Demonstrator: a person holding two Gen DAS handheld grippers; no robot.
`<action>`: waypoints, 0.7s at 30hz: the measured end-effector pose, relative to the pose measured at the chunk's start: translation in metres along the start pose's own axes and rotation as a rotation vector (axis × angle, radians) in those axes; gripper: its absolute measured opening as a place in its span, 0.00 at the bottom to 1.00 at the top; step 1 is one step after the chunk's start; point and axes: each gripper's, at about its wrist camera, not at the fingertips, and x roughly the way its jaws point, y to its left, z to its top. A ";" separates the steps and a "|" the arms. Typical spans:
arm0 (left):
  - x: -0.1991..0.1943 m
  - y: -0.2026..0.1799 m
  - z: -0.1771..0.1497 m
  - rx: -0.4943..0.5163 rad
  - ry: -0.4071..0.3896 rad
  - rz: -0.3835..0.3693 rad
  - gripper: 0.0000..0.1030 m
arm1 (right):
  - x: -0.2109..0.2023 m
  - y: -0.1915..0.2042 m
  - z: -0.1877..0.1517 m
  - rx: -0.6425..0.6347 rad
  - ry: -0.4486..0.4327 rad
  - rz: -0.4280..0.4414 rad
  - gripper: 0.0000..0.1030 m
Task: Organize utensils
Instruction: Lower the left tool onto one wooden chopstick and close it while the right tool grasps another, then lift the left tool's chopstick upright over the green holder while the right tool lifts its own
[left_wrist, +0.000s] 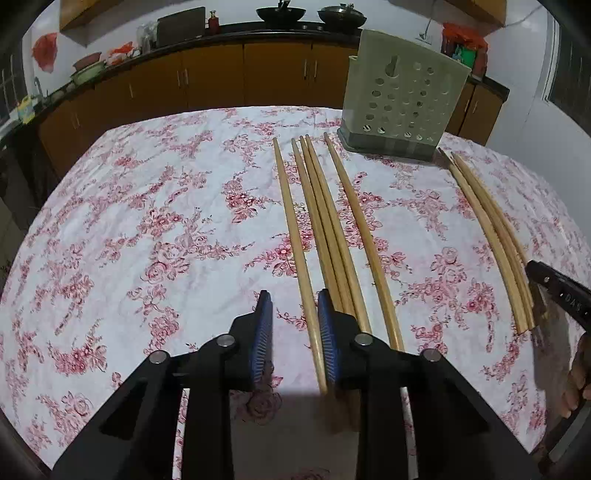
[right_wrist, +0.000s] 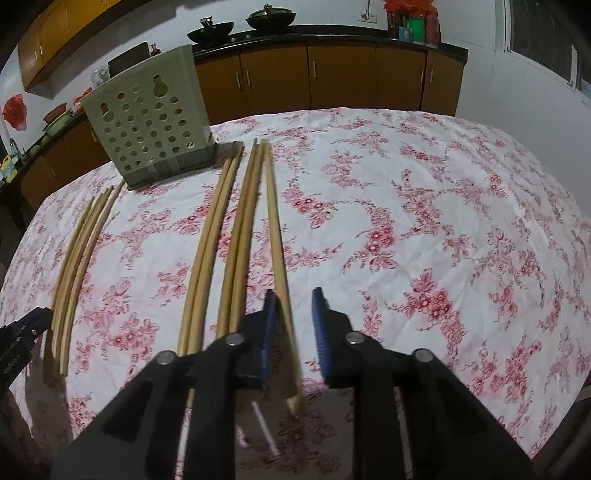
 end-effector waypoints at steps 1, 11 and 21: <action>0.001 0.000 0.001 0.001 0.001 0.002 0.23 | 0.000 -0.001 0.000 0.003 -0.001 -0.002 0.14; 0.022 0.018 0.028 0.013 0.005 0.043 0.08 | 0.011 -0.004 0.014 0.019 -0.006 -0.002 0.09; 0.024 0.027 0.029 0.032 -0.020 0.026 0.08 | 0.025 -0.009 0.031 0.028 -0.021 -0.011 0.08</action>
